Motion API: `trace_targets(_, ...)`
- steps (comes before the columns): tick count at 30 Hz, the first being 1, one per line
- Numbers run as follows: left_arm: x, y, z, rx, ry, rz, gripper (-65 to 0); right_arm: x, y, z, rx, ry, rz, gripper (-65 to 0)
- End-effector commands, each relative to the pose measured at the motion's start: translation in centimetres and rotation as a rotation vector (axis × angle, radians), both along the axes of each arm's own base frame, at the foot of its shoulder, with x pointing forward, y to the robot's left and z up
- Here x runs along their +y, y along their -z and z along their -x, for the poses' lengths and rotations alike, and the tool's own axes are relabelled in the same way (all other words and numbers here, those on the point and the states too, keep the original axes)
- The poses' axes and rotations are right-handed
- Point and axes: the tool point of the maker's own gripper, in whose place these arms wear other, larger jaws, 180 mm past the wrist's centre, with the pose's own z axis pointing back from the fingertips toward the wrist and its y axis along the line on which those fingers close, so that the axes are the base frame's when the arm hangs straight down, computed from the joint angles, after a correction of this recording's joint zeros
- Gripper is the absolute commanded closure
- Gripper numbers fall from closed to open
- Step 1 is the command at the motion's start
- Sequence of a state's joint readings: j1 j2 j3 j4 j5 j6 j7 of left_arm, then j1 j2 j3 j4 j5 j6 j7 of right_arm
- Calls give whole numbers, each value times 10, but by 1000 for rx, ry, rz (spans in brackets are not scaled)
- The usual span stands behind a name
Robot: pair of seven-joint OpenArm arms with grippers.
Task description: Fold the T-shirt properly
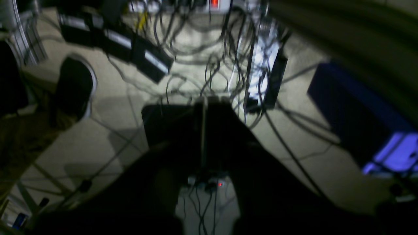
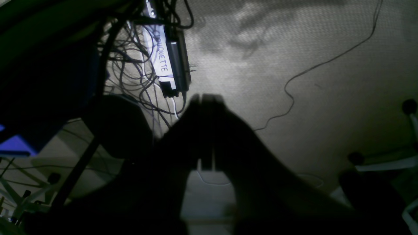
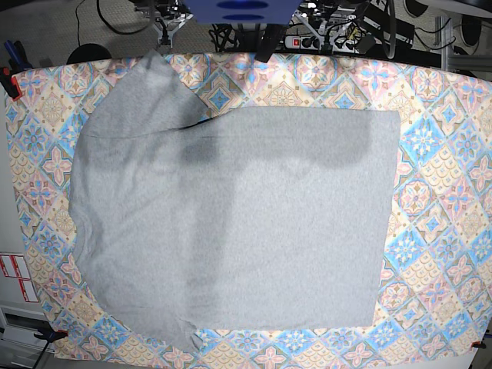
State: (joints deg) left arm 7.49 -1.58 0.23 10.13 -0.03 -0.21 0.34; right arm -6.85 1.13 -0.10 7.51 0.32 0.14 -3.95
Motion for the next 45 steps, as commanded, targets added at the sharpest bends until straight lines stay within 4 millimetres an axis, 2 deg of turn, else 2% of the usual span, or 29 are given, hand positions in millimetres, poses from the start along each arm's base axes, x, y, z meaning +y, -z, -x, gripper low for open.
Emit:
trace_targets(1,-1,0,4,3,-4,1,0,-1,0,4,6,-1,1,0)
trace_targets(28,5,-1,9,9,7,-8,0,0,0,7,11,-1,0,0)
trace_targets(32,12,-3,32,38,9,-19,0,-1,-1,9,12,1,2,0)
trace_targets(34,14,-4,45,57,10,-22,0,-2,-2,28,40,-4,3,0)
trace_targets(38,16,-6,62,83,11,-25,0,-3,-4,42,59,-6,4,0)
trace_targets(40,27,-8,73,100,15,-41,0,-16,-7,55,76,-12,24,0)
trace_targets(43,39,-11,90,124,19,-59,0,-30,-11,60,41,-23,47,0)
trace_targets(45,57,-15,100,141,26,-85,0,-42,-16,59,3,-30,69,0)
